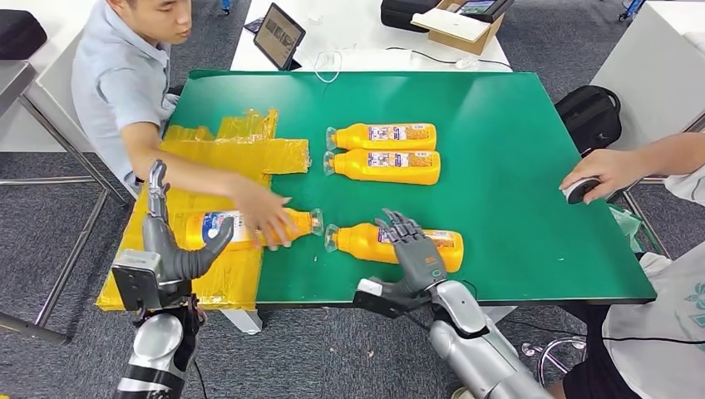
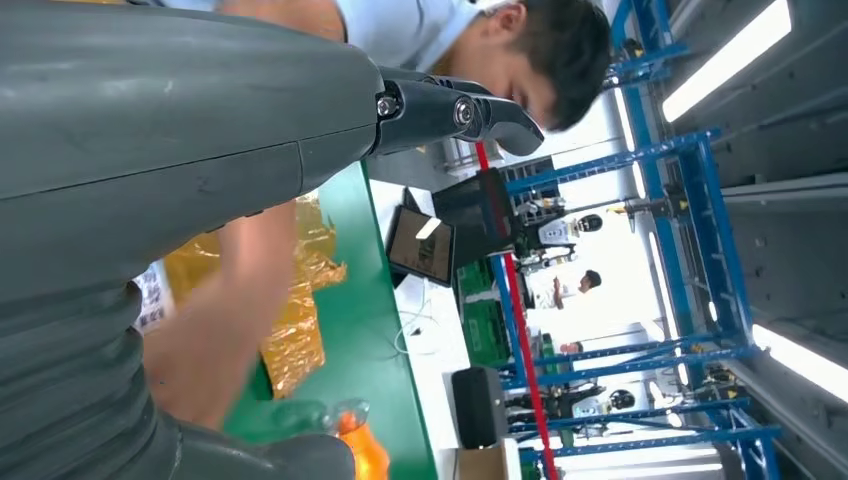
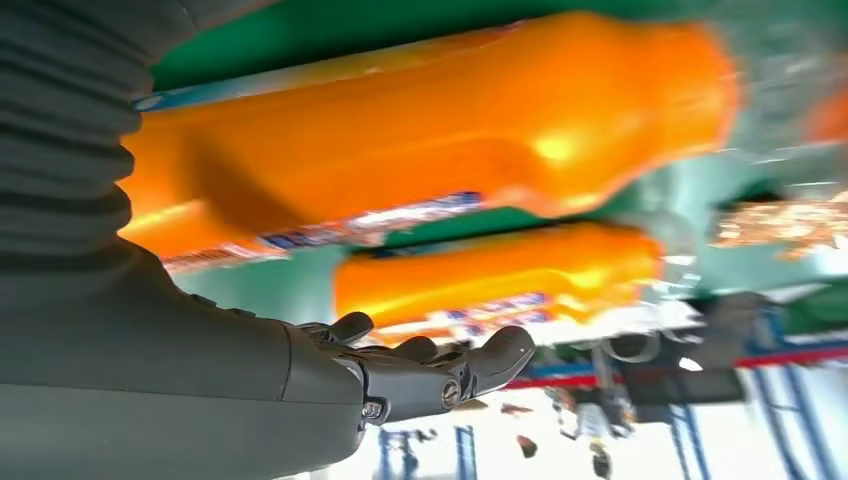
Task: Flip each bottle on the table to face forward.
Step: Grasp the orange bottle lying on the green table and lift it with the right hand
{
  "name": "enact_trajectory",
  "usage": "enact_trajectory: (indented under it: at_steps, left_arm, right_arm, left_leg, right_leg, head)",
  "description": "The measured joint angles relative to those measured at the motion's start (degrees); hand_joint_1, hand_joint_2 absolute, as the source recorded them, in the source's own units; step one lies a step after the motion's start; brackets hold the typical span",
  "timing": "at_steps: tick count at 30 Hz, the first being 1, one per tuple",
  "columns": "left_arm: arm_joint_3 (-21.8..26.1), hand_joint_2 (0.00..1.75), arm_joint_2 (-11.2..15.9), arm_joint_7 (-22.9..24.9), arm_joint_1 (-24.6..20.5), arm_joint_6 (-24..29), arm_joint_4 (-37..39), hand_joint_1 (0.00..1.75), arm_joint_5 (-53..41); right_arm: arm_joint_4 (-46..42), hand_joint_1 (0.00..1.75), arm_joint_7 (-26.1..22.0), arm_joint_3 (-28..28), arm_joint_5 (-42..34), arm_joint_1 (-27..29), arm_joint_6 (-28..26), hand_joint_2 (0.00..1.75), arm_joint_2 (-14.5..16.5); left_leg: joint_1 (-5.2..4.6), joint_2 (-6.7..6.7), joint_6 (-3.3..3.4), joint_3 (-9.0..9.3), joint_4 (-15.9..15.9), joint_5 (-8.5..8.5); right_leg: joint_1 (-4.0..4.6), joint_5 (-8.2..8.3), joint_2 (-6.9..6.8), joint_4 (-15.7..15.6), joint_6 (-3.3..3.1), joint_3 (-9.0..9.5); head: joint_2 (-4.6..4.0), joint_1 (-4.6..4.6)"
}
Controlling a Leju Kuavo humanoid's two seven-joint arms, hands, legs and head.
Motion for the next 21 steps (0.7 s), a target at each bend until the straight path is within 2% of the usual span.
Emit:
enact_trajectory:
  at_steps: [8,21]
  left_arm:
    - [-1.65,1.75,0.14,1.04,1.47,0.76,-2.12,0.0,-2.53]
    - [-2.61,1.75,0.4,2.96,2.72,-2.01,-3.63,0.0,-3.14]
  right_arm:
    - [6.83,0.0,3.14,-0.97,2.89,-2.37,1.62,1.75,0.8]
    - [12.28,0.0,15.87,-0.46,15.45,-6.56,1.55,1.75,1.55]
  left_leg:
    - [0.01,0.0,0.0,0.0,-0.01,0.01]
    - [0.0,0.0,0.02,0.11,0.0,0.03]
  right_leg:
    - [0.02,0.0,-0.01,0.01,0.0,0.0]
    - [0.0,0.01,-0.02,0.0,0.0,0.12]
  head:
    - [0.0,0.01]
    - [0.0,0.0]
